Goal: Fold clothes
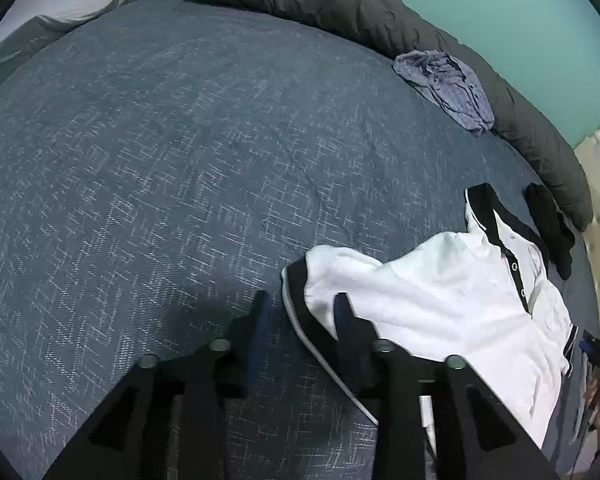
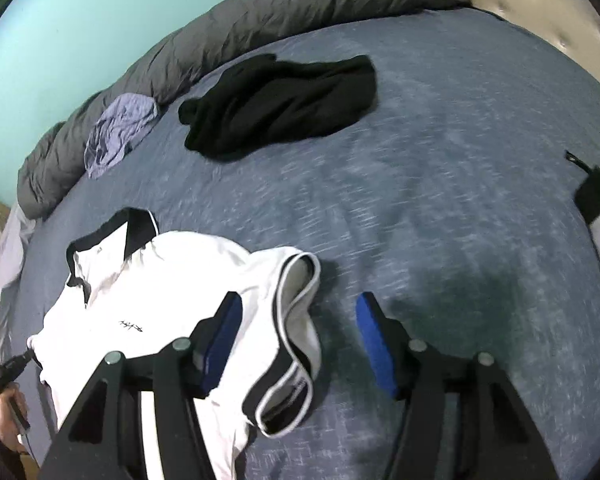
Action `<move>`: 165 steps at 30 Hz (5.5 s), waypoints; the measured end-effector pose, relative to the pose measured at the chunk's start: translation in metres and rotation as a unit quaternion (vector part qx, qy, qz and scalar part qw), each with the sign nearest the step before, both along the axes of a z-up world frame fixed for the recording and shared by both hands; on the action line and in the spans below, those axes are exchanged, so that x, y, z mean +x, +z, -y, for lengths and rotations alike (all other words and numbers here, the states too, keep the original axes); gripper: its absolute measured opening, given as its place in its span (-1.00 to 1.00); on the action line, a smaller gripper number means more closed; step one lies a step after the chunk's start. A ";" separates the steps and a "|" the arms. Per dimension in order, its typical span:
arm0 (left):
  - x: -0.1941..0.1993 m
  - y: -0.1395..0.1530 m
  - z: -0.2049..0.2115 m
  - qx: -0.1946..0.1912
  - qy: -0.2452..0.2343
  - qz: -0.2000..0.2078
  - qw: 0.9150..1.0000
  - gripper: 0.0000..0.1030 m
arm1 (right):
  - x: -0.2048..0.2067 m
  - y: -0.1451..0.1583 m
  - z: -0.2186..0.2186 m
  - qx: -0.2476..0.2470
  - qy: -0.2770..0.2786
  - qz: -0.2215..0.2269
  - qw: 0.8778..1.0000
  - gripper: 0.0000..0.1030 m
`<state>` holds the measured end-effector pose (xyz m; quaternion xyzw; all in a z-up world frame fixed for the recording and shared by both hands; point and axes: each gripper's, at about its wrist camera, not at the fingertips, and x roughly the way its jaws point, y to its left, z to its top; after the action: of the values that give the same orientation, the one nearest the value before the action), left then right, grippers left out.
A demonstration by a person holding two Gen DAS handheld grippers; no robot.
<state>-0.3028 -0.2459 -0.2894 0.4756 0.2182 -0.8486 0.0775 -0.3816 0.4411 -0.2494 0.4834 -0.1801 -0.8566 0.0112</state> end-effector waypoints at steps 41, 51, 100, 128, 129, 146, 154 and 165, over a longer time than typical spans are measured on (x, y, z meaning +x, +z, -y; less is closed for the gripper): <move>-0.002 -0.032 0.002 0.051 0.001 -0.007 0.999 0.05 | 0.043 -0.014 -0.054 0.014 -0.118 -0.042 0.992 -0.20; -0.008 -0.026 -0.028 0.069 -0.036 -0.016 0.997 -0.97 | 0.071 -0.043 -0.020 -0.065 -0.057 -0.016 0.996 -0.19; 0.240 -0.003 -0.224 0.129 -0.245 0.076 0.958 -0.08 | 0.315 -0.024 0.142 -0.131 0.141 0.162 0.968 -0.12; 0.270 0.016 -0.249 0.060 -0.310 0.052 0.947 -0.95 | 0.370 -0.018 0.165 -0.158 0.168 0.112 0.966 -0.92; 0.271 0.022 -0.242 0.060 -0.308 0.047 0.948 -0.95 | 0.370 -0.012 0.159 -0.157 0.166 0.105 0.968 -0.92; 0.293 0.055 -0.154 0.042 -0.256 0.047 0.965 -1.00 | 0.374 0.049 0.059 -0.091 0.126 0.075 0.985 -0.93; 0.286 0.009 -0.167 0.075 -0.251 0.085 0.961 -0.71 | 0.371 0.004 0.043 -0.062 0.085 0.107 0.989 -0.93; 0.282 -0.036 -0.190 0.077 -0.266 0.129 0.952 -0.31 | 0.379 0.022 0.034 -0.049 0.095 0.086 0.991 -0.93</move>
<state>-0.0206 -0.0555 -0.3251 0.6260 0.1368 -0.7508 -0.1601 -0.0031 0.4068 -0.2279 0.5694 -0.1751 -0.7969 0.1008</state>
